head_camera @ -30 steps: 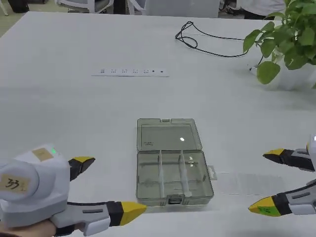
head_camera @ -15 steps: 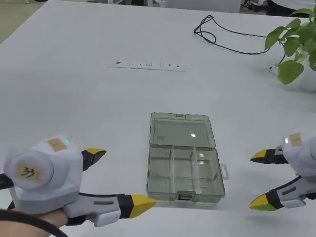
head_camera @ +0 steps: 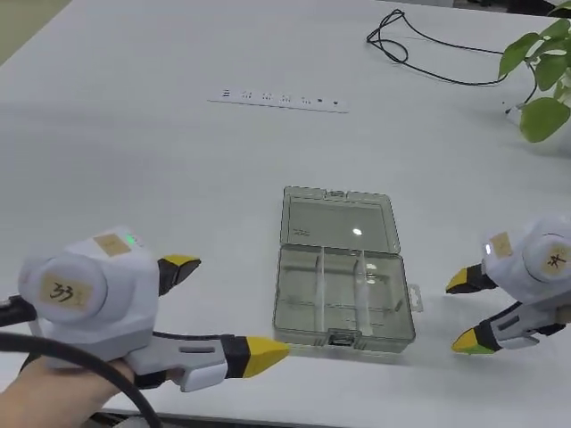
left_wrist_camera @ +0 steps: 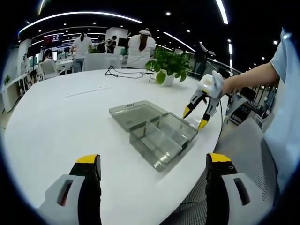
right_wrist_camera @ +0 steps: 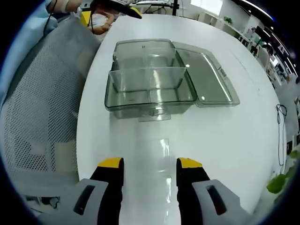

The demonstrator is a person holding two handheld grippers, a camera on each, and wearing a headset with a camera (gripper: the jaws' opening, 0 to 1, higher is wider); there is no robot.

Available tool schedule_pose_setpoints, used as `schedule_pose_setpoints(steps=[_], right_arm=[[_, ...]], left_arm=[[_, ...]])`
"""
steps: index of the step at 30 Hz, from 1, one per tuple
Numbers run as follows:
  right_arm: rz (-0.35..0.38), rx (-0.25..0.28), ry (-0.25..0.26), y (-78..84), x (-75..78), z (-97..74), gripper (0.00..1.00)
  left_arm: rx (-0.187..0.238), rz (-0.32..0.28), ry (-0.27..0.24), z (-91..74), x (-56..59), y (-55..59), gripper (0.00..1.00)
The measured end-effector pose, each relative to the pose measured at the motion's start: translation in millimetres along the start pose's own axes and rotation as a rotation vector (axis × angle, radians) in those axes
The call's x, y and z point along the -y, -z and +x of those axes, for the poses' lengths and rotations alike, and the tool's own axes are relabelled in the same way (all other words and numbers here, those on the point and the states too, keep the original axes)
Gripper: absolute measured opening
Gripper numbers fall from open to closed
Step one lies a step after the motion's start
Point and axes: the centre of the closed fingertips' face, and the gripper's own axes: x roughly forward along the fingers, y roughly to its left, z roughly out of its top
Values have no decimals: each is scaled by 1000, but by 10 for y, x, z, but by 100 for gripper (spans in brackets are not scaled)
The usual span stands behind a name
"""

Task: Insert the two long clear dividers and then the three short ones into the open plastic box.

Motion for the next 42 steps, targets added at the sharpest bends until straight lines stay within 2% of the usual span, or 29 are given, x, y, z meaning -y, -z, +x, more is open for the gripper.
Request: schedule_pose_setpoints(steps=[6, 9, 16, 29, 32, 36, 42], right_arm=[[-25, -21, -8, 1, 30, 37, 41], [-68, -46, -11, 41, 37, 64, 39], [-110, -64, -15, 40, 48, 126, 37], [-96, -55, -45, 32, 60, 150, 34], [-100, -63, -43, 31, 62, 150, 33], [-71, -73, -27, 35, 60, 144, 33], [-87, -75, -6, 34, 36, 124, 33]], left_arm=[[9, -5, -3, 1, -11, -25, 95], [15, -8, -5, -1, -15, -34, 95], [14, -14, -4, -9, -3, -17, 94], [10, -10, 7, 8, 13, -36, 94], [10, -8, 11, 21, 19, -46, 94], [11, -5, 19, 40, 36, -56, 94], [6, -2, 35, 85, 64, -60, 93]])
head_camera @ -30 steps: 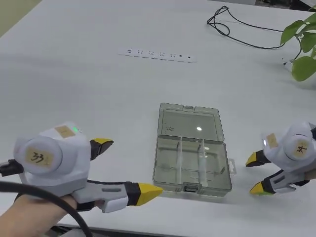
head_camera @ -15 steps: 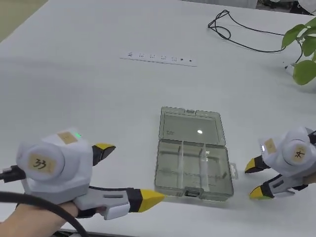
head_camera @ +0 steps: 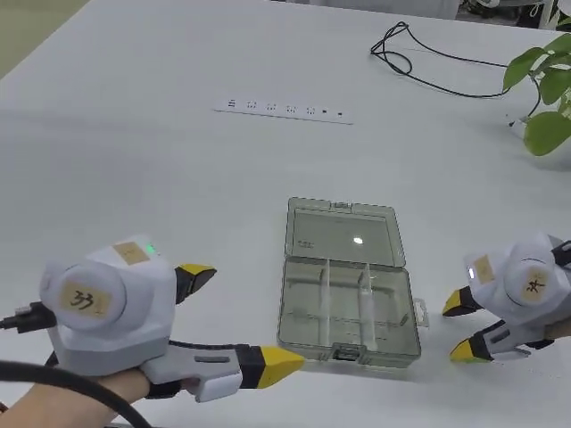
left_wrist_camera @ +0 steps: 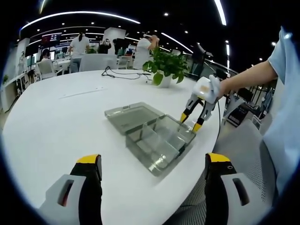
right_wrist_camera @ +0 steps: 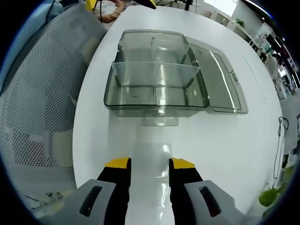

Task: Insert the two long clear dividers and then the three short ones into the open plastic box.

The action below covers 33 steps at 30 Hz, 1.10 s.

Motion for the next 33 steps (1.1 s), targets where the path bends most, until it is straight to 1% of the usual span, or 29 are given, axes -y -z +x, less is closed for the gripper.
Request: schedule_pose_setpoints(steps=[1, 3, 5, 11, 14, 16, 18, 20, 21, 23, 24, 26, 27, 29, 30, 32, 33], right_arm=[[0, 1, 0, -2, -1, -3, 33], [10, 7, 21, -21, 20, -35, 33], [24, 19, 25, -40, 18, -59, 33], [39, 54, 71, -105, 64, -187, 33], [47, 81, 111, -172, 105, -284, 33], [41, 90, 123, -210, 107, -329, 33], [40, 115, 146, -285, 124, -388, 33], [36, 121, 156, -329, 125, -429, 33], [28, 135, 171, -379, 135, -464, 33], [16, 143, 190, -444, 144, -519, 33], [1, 154, 207, -486, 160, -550, 33], [-7, 165, 225, -564, 164, -618, 33], [-19, 181, 249, -629, 187, -666, 33], [-27, 189, 262, -695, 188, -720, 33], [-36, 208, 280, -761, 203, -764, 33], [-47, 218, 292, -846, 196, -822, 33], [-63, 228, 303, -894, 200, -847, 33]], left_arm=[[1, -1, 2, 7, 3, -4, 93], [1, -3, 6, 28, 6, -16, 92], [0, -1, 8, 46, 9, -23, 91], [-1, 3, 33, 131, 61, -71, 88], [-3, -4, 47, 194, 85, -110, 84], [-4, -11, 54, 231, 101, -137, 81], [-9, -21, 61, 287, 120, -168, 79], [-8, -24, 75, 330, 153, -204, 75], [-13, -33, 81, 363, 167, -221, 74], [-7, -63, 103, 418, 212, -272, 74], [-5, -78, 104, 442, 215, -293, 74], [-4, -88, 108, 492, 224, -338, 72], [-7, -96, 115, 519, 240, -358, 70], [-6, -114, 122, 566, 261, -402, 69], [-4, -124, 132, 584, 280, -423, 69], [4, -170, 156, 625, 331, -479, 66], [10, -189, 159, 643, 340, -503, 64]])
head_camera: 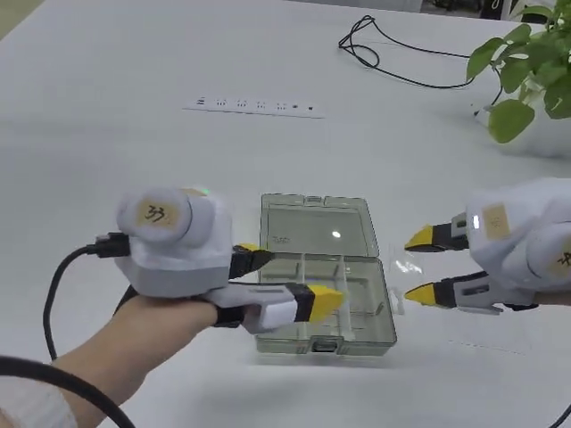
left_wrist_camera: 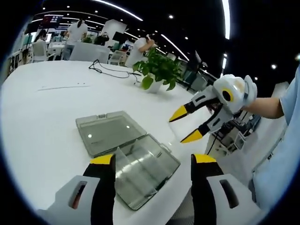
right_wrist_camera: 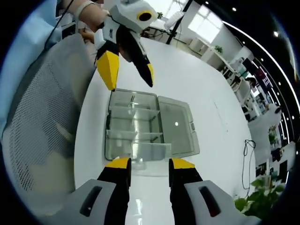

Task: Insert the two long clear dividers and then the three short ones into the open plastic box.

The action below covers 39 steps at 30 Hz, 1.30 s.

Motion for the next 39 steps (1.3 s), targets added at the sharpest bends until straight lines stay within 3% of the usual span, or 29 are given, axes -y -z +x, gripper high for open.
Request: schedule_pose_setpoints(steps=[5, 9, 11, 20, 28, 39], right_arm=[[-34, 25, 19, -231, 20, -54, 33], [-80, 59, 29, -400, 21, -55, 33], [-77, 59, 20, -428, 2, -44, 33], [-120, 72, 11, -522, -47, -16, 33], [-156, 73, 6, -588, -94, -7, 33], [-219, 64, 13, -603, -129, -19, 33]], left_arm=[[8, -63, 52, 108, 108, -78, 58], [23, -123, 102, 162, 222, -136, 45], [27, -161, 137, 175, 296, -152, 40], [31, -227, 167, 208, 349, -152, 13], [23, -269, 193, 219, 405, -110, 0], [16, -329, 212, 195, 426, -80, 0]])
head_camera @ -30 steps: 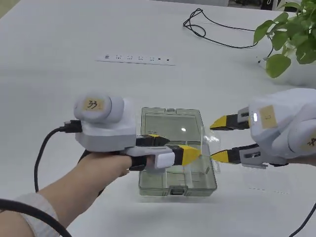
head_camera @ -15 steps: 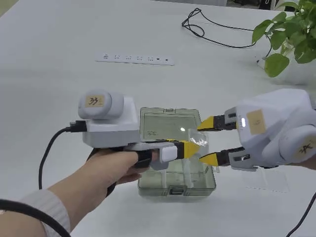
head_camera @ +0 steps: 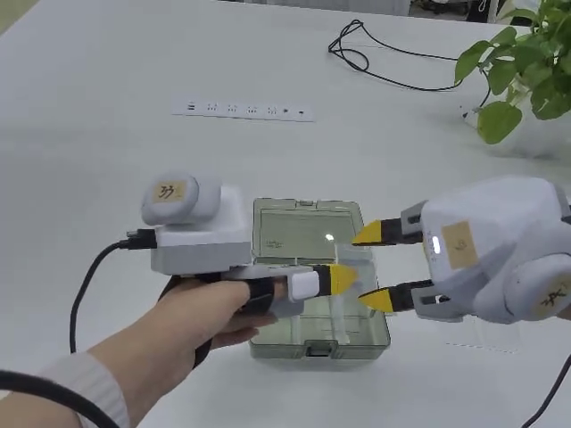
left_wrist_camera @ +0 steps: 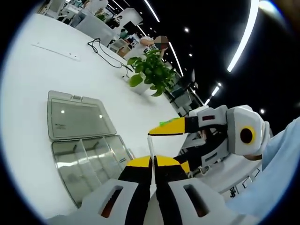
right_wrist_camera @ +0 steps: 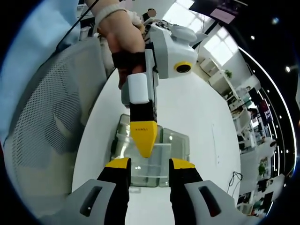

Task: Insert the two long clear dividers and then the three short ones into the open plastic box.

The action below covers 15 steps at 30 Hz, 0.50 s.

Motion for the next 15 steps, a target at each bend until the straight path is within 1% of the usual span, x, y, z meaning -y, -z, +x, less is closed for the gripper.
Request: schedule_pose_setpoints(steps=[3, 4, 5, 6, 7, 8, 9, 10, 11, 12, 13, 14, 15], right_arm=[[4, -6, -4, -9, -15, 6, 33], [-8, -11, -2, -9, -10, 3, 35], [-7, -13, -6, -9, -11, 1, 35], [18, -3, -17, -20, -19, -6, 36], [39, 7, -13, -33, -1, -15, 38], [64, 19, -9, -45, 23, -31, 40], [99, 38, -25, -69, 37, -58, 40], [150, 60, -32, -95, 61, -86, 40], [192, 88, -42, -130, 105, -125, 39], [217, 104, -59, -149, 120, -158, 38], [259, 121, -66, -165, 173, -201, 36], [277, 132, -81, -177, 190, -229, 34], [301, 143, -109, -186, 204, -267, 33]], left_arm=[[1, -8, 2, -8, 5, 13, 0], [-4, 1, -5, -18, -8, 26, 0], [-2, 13, 4, -25, 7, 24, 0], [2, 17, 6, -41, 19, 19, 0], [-3, 32, 7, -45, 23, 20, 0], [-11, 56, 4, -52, 14, 27, 0], [-18, 74, 5, -62, 14, 37, 0], [-17, 104, 16, -72, 26, 31, 0], [-27, 124, 20, -86, 29, 42, 0], [-36, 145, 27, -94, 33, 51, 0], [-49, 207, 44, -104, 42, 62, 0], [-60, 230, 48, -115, 49, 79, 0], [-69, 272, 67, -126, 73, 90, 0]])
